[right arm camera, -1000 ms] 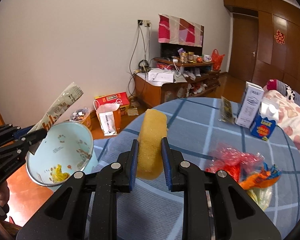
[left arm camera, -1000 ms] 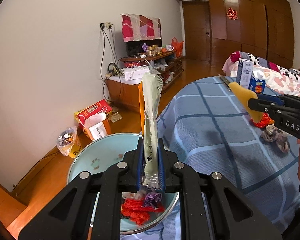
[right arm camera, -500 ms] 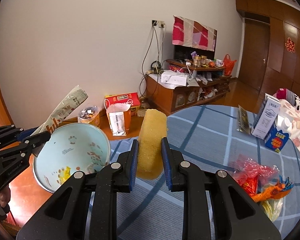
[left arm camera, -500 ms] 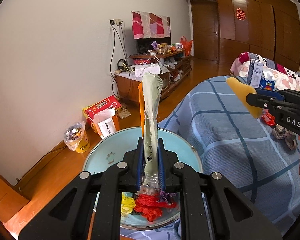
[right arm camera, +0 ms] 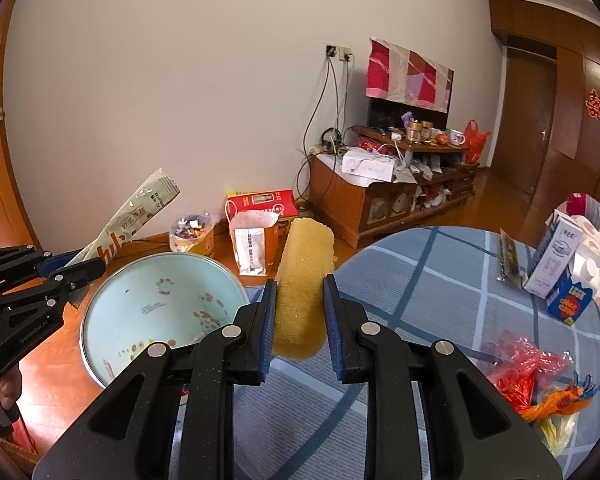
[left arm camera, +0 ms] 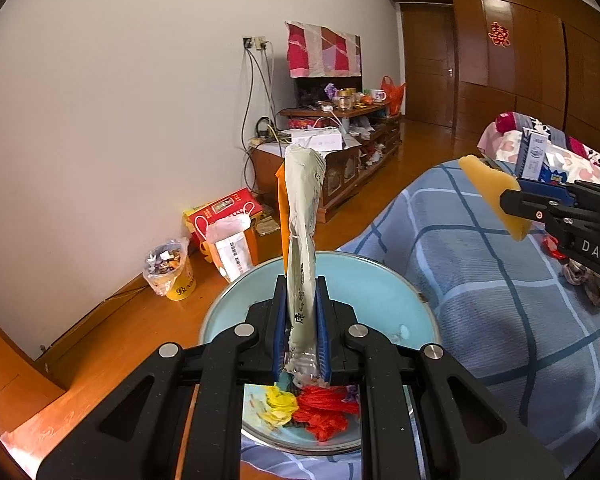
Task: Organize soft objects
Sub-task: 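Carry the snack wrapper and yellow sponge over the light-blue bin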
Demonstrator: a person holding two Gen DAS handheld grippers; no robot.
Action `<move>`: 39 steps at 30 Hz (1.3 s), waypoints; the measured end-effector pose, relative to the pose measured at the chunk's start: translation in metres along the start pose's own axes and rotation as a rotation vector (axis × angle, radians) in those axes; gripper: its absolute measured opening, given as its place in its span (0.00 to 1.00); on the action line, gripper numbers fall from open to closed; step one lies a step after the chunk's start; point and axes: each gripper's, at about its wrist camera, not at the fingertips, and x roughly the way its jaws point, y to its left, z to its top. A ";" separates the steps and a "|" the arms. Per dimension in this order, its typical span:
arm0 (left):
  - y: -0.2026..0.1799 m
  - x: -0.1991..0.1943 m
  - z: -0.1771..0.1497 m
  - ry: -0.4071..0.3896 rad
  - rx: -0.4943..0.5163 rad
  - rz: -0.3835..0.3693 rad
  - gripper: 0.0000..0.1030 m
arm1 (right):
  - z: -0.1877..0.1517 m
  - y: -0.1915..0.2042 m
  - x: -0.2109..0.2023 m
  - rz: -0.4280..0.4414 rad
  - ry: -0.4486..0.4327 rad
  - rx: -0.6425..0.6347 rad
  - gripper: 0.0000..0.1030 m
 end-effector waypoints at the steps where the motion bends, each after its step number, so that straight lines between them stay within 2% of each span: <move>1: 0.001 0.000 0.000 0.001 -0.001 0.003 0.13 | 0.000 0.002 0.000 0.003 0.000 -0.003 0.23; 39: 0.033 0.003 -0.007 0.025 -0.047 0.068 0.13 | 0.009 0.035 0.019 0.073 0.007 -0.077 0.23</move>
